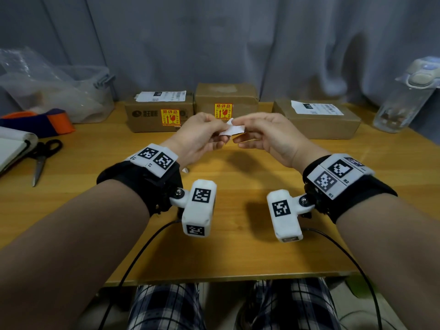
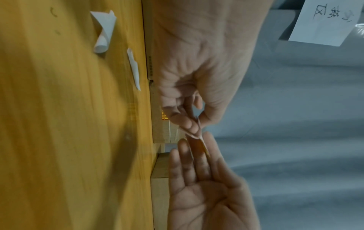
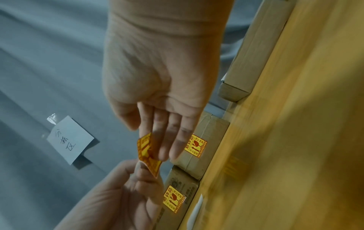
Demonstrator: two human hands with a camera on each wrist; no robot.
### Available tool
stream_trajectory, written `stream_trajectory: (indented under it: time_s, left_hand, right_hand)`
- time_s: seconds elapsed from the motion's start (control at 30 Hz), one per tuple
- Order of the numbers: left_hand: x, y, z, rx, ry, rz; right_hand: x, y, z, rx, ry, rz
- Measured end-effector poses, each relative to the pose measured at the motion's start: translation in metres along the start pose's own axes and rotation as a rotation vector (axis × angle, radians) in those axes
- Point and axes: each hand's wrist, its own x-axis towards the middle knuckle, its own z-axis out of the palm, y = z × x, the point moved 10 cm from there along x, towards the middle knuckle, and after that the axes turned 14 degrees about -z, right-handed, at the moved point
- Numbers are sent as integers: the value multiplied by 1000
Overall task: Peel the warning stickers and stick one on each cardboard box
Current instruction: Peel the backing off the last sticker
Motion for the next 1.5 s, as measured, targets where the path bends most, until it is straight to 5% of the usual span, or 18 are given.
stream_trajectory:
  time_s: [0.17, 0.4, 0.73, 1.5]
  left_hand:
    - [-2, 3, 6, 68, -82, 35]
    - [-11, 12, 12, 198, -176, 114]
    - [-19, 45, 3, 544, 213, 528]
    - [-5, 24, -17, 647, 358, 373]
  right_hand:
    - [3, -7, -2, -227, -40, -107]
    - [6, -22, -18, -452, 103, -257]
    - [9, -18, -26, -454, 210, -212]
    - [-4, 14, -44, -495, 234, 57]
